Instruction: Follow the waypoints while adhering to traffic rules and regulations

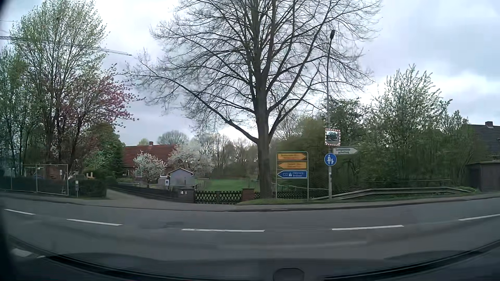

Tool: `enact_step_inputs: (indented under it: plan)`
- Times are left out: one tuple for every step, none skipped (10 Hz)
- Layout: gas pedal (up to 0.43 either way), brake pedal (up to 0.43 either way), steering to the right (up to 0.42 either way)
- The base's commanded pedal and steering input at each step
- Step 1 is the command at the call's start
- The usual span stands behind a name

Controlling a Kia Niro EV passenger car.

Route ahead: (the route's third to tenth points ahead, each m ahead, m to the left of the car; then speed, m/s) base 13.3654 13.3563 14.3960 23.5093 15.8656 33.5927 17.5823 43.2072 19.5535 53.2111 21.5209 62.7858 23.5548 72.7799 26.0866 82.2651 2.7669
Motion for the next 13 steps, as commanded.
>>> enact_step_inputs:
  plan:
    - [0.039, 0.000, -0.149]
    - [0.039, 0.000, -0.176]
    - [0.039, 0.000, -0.198]
    - [0.079, 0.000, -0.230]
    - [0.098, 0.000, -0.262]
    - [0.130, 0.000, -0.286]
    - [0.197, 0.000, -0.322]
    - [0.280, 0.000, -0.362]
    - [0.319, 0.000, -0.387]
    - [0.358, 0.000, -0.410]
    - [0.358, 0.000, -0.418]
    - [0.358, 0.000, -0.418]
    - [0.358, 0.000, -0.418]
